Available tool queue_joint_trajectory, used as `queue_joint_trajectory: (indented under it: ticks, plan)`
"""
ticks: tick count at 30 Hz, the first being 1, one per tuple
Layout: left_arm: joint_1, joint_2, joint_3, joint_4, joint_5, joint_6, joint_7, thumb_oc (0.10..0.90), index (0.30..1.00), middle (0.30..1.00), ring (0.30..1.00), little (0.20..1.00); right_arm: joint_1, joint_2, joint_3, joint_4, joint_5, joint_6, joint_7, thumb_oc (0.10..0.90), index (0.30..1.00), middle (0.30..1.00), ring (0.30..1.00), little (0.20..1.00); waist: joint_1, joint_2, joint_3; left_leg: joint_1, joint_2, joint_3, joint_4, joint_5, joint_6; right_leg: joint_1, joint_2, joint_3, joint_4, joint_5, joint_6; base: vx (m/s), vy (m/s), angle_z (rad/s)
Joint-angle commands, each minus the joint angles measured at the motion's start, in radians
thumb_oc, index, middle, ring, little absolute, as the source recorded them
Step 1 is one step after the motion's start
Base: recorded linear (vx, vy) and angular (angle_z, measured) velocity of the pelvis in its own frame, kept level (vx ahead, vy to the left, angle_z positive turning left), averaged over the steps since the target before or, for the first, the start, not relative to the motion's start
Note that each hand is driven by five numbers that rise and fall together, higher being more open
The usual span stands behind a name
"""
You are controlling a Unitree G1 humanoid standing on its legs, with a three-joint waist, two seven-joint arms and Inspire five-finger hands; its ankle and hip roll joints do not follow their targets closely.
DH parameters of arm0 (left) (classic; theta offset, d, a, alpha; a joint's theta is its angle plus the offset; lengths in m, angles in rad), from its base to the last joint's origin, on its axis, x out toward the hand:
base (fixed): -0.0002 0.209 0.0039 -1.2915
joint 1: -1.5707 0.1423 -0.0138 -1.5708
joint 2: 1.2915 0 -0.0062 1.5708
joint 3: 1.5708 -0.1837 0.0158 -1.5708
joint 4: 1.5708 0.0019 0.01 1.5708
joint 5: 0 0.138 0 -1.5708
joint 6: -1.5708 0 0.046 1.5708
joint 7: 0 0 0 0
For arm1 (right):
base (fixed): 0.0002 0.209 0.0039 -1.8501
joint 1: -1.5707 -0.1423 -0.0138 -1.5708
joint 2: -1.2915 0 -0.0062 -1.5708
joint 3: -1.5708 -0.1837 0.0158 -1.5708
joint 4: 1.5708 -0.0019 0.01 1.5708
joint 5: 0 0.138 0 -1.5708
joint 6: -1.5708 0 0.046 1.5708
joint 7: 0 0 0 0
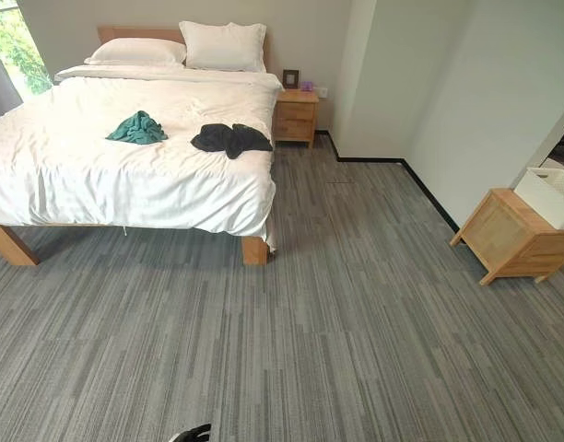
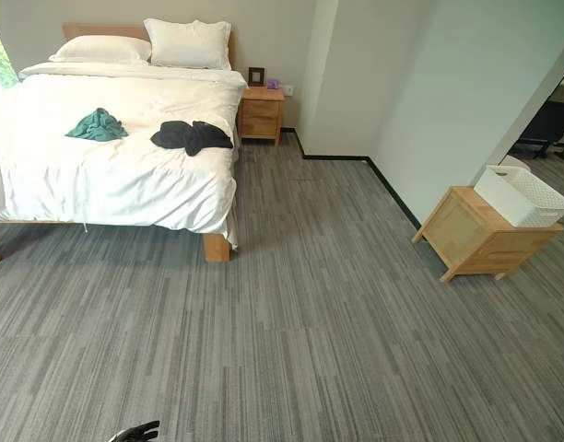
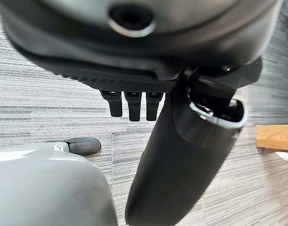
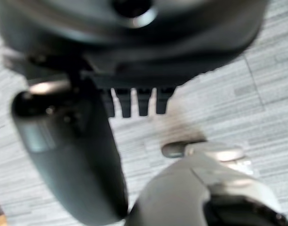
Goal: Pick up bed clothes into laundry basket.
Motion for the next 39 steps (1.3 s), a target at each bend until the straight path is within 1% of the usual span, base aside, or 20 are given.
queue_joint_trajectory:
  ticks: [1, 2, 3, 4, 6, 8, 9, 10, 11, 17, 21, 26, 29, 32, 34, 35, 36, 37, 38, 39]
  plan:
    - [-0.081, -0.043, 0.003, 0.041, 0.038, -0.040, -0.004, 0.800, 0.900, 0.900, 0.900, 0.900, -0.029, -0.026, 0.013, 0.063, -0.005, -0.009, 0.006, 0.800, 0.900, 0.900, 0.900, 0.900, -0.012, -0.004, -0.017, 0.000, 0.015, -0.033, 0.001, -0.047, 0.013, 0.003, -0.094, -0.017, 0.013, 0.014, 0.119, 0.00, 0.000, 0.00]
    - [-0.102, -0.024, 0.016, 0.001, -0.013, -0.057, 0.028, 0.800, 0.900, 0.900, 0.900, 0.900, -0.040, -0.037, -0.027, -0.008, 0.111, -0.037, -0.005, 0.800, 0.900, 0.900, 0.900, 0.900, -0.017, -0.001, -0.019, 0.001, 0.016, -0.030, 0.001, -0.047, 0.011, 0.003, -0.094, -0.013, 0.014, 0.014, 0.121, 0.00, 0.000, 0.00]
    - [-0.116, -0.012, 0.023, -0.023, -0.041, -0.064, 0.036, 0.800, 0.900, 0.900, 0.900, 0.900, -0.041, -0.046, -0.042, -0.048, 0.146, -0.050, -0.012, 0.800, 0.900, 0.900, 0.900, 0.900, -0.021, 0.000, -0.020, 0.001, 0.016, -0.028, 0.001, -0.047, 0.010, 0.001, -0.093, -0.011, 0.015, 0.013, 0.121, 0.00, 0.000, 0.00]
    - [-0.143, 0.020, 0.034, -0.089, -0.075, -0.073, 0.060, 0.800, 0.900, 0.900, 0.900, 0.900, -0.042, -0.066, -0.065, -0.147, 0.178, -0.070, -0.034, 0.800, 0.900, 0.900, 0.900, 0.900, -0.029, 0.003, -0.019, 0.002, 0.018, -0.024, 0.001, -0.046, 0.008, -0.001, -0.090, -0.005, 0.018, 0.013, 0.122, -0.01, 0.009, -0.03]
    - [-0.165, 0.056, 0.043, -0.180, -0.100, -0.080, 0.077, 0.800, 0.900, 0.900, 0.900, 0.900, -0.038, -0.093, -0.074, -0.294, 0.160, -0.084, -0.065, 0.800, 0.900, 0.900, 0.900, 0.900, -0.036, 0.005, -0.019, 0.002, 0.019, -0.020, 0.001, -0.045, 0.006, -0.004, -0.089, -0.002, 0.019, 0.014, 0.124, -0.02, 0.008, -0.04]
    - [-0.171, 0.097, 0.046, -0.323, -0.108, -0.086, 0.092, 0.800, 0.900, 0.900, 0.900, 0.900, -0.028, -0.132, -0.080, -0.475, 0.107, -0.094, -0.098, 0.800, 0.900, 0.900, 0.900, 0.900, -0.038, 0.008, -0.016, 0.001, 0.020, -0.018, 0.001, -0.043, 0.006, -0.007, -0.091, -0.001, 0.021, 0.017, 0.127, -0.02, 0.007, -0.03]
    - [-0.170, 0.097, 0.045, -0.324, -0.108, -0.085, 0.092, 0.800, 0.900, 0.900, 0.900, 0.900, -0.026, -0.131, -0.080, -0.477, 0.106, -0.093, -0.099, 0.800, 0.900, 0.900, 0.900, 0.900, -0.038, 0.008, -0.016, 0.002, 0.020, -0.018, 0.001, -0.044, 0.006, -0.006, -0.091, -0.001, 0.021, 0.017, 0.127, 0.00, 0.000, 0.00]
    - [-0.170, 0.123, 0.053, -0.427, -0.117, -0.093, 0.106, 0.800, 0.900, 0.900, 0.900, 0.900, -0.018, -0.159, -0.082, -0.601, 0.058, -0.095, -0.108, 0.800, 0.900, 0.900, 0.900, 0.900, -0.038, 0.008, -0.012, -0.002, 0.020, -0.018, 0.001, -0.040, 0.006, -0.009, -0.092, -0.004, 0.023, 0.017, 0.129, 0.00, 0.000, 0.00]
    - [-0.175, 0.131, 0.056, -0.464, -0.125, -0.096, 0.109, 0.800, 0.900, 0.900, 0.900, 0.900, -0.015, -0.170, -0.081, -0.662, 0.034, -0.096, -0.111, 0.800, 0.900, 0.900, 0.900, 0.900, -0.038, 0.008, -0.010, -0.004, 0.019, -0.018, 0.001, -0.039, 0.006, -0.011, -0.093, -0.005, 0.024, 0.017, 0.130, -0.03, 0.006, 0.00]
    - [-0.168, 0.126, 0.069, -0.605, -0.144, -0.098, 0.125, 0.800, 0.900, 0.900, 0.900, 0.900, -0.006, -0.189, -0.078, -0.830, -0.056, -0.097, -0.119, 0.800, 0.900, 0.900, 0.900, 0.900, -0.033, 0.005, 0.008, -0.010, 0.018, -0.022, 0.001, -0.038, 0.010, -0.017, -0.098, -0.009, 0.029, 0.016, 0.131, 0.00, 0.000, 0.00]
    - [-0.145, 0.121, 0.080, -0.647, -0.134, -0.095, 0.122, 0.800, 0.900, 0.900, 0.900, 0.900, 0.004, -0.192, -0.075, -0.899, -0.106, -0.097, -0.114, 0.800, 0.900, 0.900, 0.900, 0.900, -0.028, 0.003, 0.019, -0.013, 0.014, -0.023, 0.001, -0.039, 0.014, -0.017, -0.103, -0.011, 0.026, 0.015, 0.133, 0.00, 0.000, 0.00]
    - [-0.136, 0.130, 0.105, -0.699, -0.129, -0.101, 0.141, 0.800, 0.900, 0.900, 0.900, 0.900, -0.025, -0.201, -0.076, -0.942, -0.125, -0.103, -0.127, 0.800, 0.900, 0.900, 0.900, 0.900, -0.015, 0.005, 0.038, -0.027, 0.002, -0.017, 0.001, -0.038, 0.024, -0.033, -0.117, -0.009, 0.033, 0.020, 0.145, 0.00, 0.038, 0.00]
    - [-0.144, 0.155, 0.106, -0.738, -0.114, -0.104, 0.152, 0.800, 0.900, 0.900, 0.900, 0.900, -0.068, -0.210, -0.076, -0.944, -0.111, -0.110, -0.141, 0.800, 0.900, 0.900, 0.900, 0.900, -0.004, 0.008, 0.054, -0.047, -0.013, -0.009, 0.016, -0.046, 0.038, -0.065, -0.135, 0.001, 0.076, 0.016, 0.158, -0.02, 0.094, -0.03]
    - [-0.162, 0.187, 0.109, -0.783, -0.089, -0.101, 0.174, 0.800, 0.900, 0.900, 0.900, 0.900, -0.099, -0.217, -0.072, -0.967, -0.084, -0.115, -0.140, 0.800, 0.900, 0.900, 0.900, 0.900, -0.002, 0.013, 0.087, -0.084, -0.027, -0.008, 0.068, -0.070, 0.058, -0.155, -0.143, 0.019, 0.233, 0.007, 0.170, -0.05, 0.131, -0.14]
    - [-0.177, 0.215, 0.107, -0.821, -0.056, -0.096, 0.190, 0.800, 0.900, 0.900, 0.900, 0.900, -0.113, -0.221, -0.069, -0.976, -0.084, -0.117, -0.143, 0.800, 0.900, 0.900, 0.900, 0.900, -0.001, 0.019, 0.118, -0.102, -0.034, -0.007, 0.100, -0.088, 0.078, -0.256, -0.150, 0.020, 0.428, 0.057, 0.179, -0.04, 0.146, -0.21]
    - [-0.184, 0.226, 0.106, -0.848, -0.041, -0.090, 0.194, 0.800, 0.900, 0.900, 0.900, 0.900, -0.117, -0.218, -0.068, -0.999, -0.087, -0.116, -0.149, 0.800, 0.900, 0.900, 0.900, 0.900, -0.007, 0.027, 0.134, -0.096, -0.032, -0.011, 0.108, -0.095, 0.087, -0.284, -0.138, 0.019, 0.513, 0.081, 0.174, 0.08, 0.120, -0.04]
    - [-0.186, 0.230, 0.111, -0.868, -0.039, -0.089, 0.200, 0.800, 0.900, 0.900, 0.900, 0.900, -0.116, -0.212, -0.073, -1.011, -0.082, -0.119, -0.152, 0.800, 0.900, 0.900, 0.900, 0.900, -0.013, 0.032, 0.149, -0.089, -0.028, -0.023, 0.116, -0.105, 0.090, -0.325, -0.122, 0.025, 0.566, 0.081, 0.168, 0.18, 0.081, 0.11]
    - [-0.185, 0.229, 0.115, -0.884, -0.046, -0.090, 0.199, 0.800, 0.900, 0.900, 0.900, 0.900, -0.112, -0.208, -0.076, -1.021, -0.083, -0.119, -0.150, 0.800, 0.900, 0.900, 0.900, 0.900, -0.021, 0.034, 0.157, -0.076, -0.026, -0.033, 0.116, -0.114, 0.091, -0.360, -0.112, 0.025, 0.584, 0.080, 0.166, 0.27, 0.033, 0.08]
    - [-0.193, 0.229, 0.114, -0.896, -0.051, -0.092, 0.201, 0.800, 0.900, 0.900, 0.900, 0.900, -0.110, -0.204, -0.081, -1.032, -0.074, -0.121, -0.151, 0.800, 0.900, 0.900, 0.900, 0.900, -0.036, 0.036, 0.166, -0.052, -0.025, -0.045, 0.110, -0.128, 0.087, -0.390, -0.103, 0.023, 0.560, 0.063, 0.158, 0.33, -0.004, 0.16]
    - [-0.202, 0.229, 0.111, -0.917, -0.059, -0.097, 0.199, 0.800, 0.900, 0.900, 0.900, 0.900, -0.106, -0.200, -0.087, -1.039, -0.064, -0.124, -0.150, 0.800, 0.900, 0.900, 0.900, 0.900, -0.052, 0.036, 0.170, -0.026, -0.025, -0.057, 0.104, -0.141, 0.079, -0.435, -0.095, 0.031, 0.491, 0.054, 0.150, 0.27, -0.018, 0.25]
